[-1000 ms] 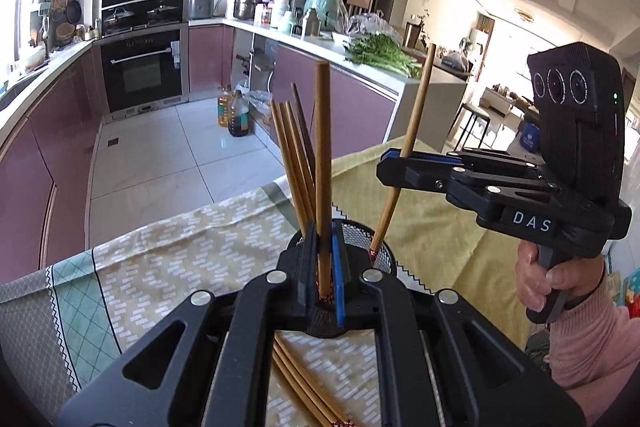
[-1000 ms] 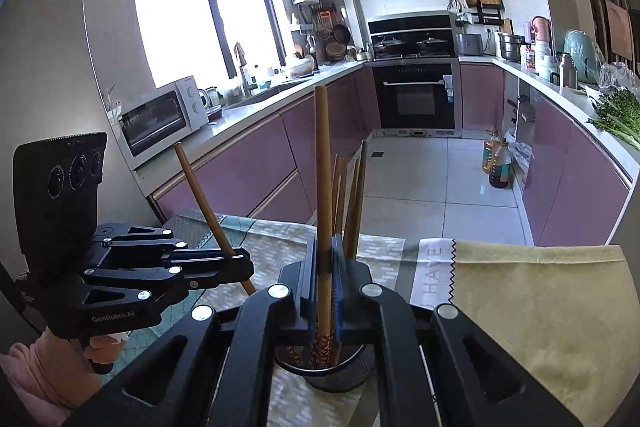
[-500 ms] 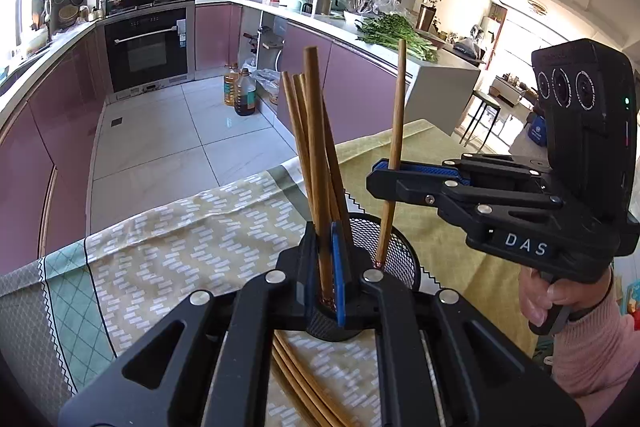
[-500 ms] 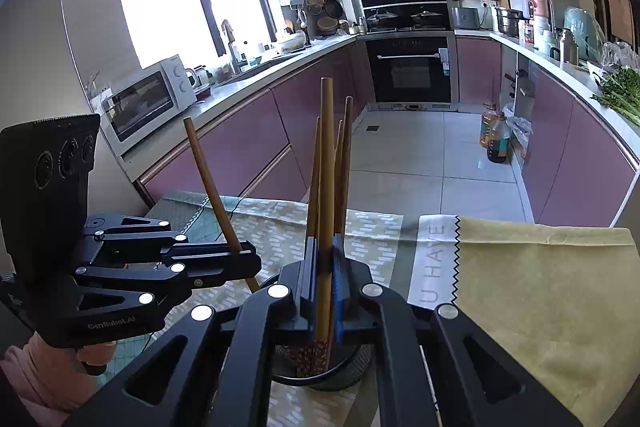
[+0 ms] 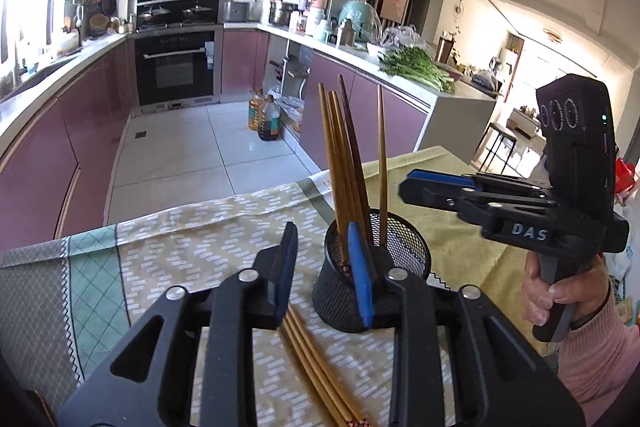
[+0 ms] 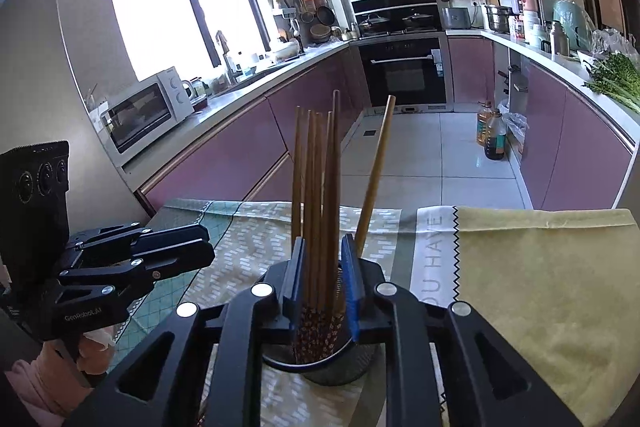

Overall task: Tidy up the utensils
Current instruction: 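Open the left tool to release its chopstick while the right tool opens too, then move the left tool back to the chopstick pile while the right tool follows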

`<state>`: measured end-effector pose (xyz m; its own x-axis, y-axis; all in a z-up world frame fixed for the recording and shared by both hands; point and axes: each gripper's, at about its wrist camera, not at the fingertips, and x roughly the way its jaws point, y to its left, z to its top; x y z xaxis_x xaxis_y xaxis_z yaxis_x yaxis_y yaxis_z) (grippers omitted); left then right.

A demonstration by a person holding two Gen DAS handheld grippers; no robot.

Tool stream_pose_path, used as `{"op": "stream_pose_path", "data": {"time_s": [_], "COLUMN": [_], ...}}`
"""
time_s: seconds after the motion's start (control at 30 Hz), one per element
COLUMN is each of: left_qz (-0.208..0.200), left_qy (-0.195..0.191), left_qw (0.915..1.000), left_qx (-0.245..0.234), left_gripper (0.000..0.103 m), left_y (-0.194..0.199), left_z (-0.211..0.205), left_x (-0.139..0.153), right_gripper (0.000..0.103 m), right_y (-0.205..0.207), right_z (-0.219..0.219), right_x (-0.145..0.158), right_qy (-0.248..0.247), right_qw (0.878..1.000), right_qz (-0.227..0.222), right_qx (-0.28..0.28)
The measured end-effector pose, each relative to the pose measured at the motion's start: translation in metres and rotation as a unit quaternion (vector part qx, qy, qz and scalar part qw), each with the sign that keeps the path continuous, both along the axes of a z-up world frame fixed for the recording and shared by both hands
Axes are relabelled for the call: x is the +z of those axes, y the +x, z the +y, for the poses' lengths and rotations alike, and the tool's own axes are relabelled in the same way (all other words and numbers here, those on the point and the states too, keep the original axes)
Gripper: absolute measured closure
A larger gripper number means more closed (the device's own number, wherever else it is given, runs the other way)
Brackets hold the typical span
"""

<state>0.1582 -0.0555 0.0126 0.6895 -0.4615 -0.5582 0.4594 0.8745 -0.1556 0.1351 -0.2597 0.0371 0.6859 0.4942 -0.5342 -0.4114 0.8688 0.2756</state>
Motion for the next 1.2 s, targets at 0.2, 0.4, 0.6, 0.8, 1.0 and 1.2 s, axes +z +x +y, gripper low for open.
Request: {"op": "stream_pose_path", "data": {"time_s": [0.2,0.4,0.6,0.8,1.0,1.2], "left_qz": [-0.016,0.016,0.059,0.089,0.099,0.109], "left_qy": [-0.003,-0.002,0.001,0.003,0.004,0.003], "left_qw": [0.9997,0.9993,0.9971,0.9945,0.9940,0.9928], "left_qx": [0.016,0.034,0.048,0.055,0.047,0.048], "left_gripper": [0.070,0.069,0.069,0.069,0.069,0.069], "left_y": [-0.033,-0.053,-0.061,-0.059,-0.058,-0.057], "left_z": [0.025,0.048,0.062,0.065,0.060,0.059], "left_x": [-0.007,-0.034,-0.064,-0.083,-0.090,-0.095], "right_gripper": [0.067,0.066,0.066,0.067,0.067,0.068], "right_y": [-0.045,-0.065,-0.064,-0.065,-0.072,-0.073], "right_z": [0.011,0.036,0.059,0.076,0.085,0.083], "right_x": [0.002,-0.033,-0.078,-0.103,-0.106,-0.112], "right_qy": [0.007,-0.006,-0.021,-0.043,-0.064,-0.063], "right_qw": [0.998,0.995,0.990,0.985,0.985,0.984], "right_qz": [-0.030,0.016,0.088,0.123,0.121,0.132], "right_qx": [0.056,0.100,0.107,0.110,0.105,0.102]}}
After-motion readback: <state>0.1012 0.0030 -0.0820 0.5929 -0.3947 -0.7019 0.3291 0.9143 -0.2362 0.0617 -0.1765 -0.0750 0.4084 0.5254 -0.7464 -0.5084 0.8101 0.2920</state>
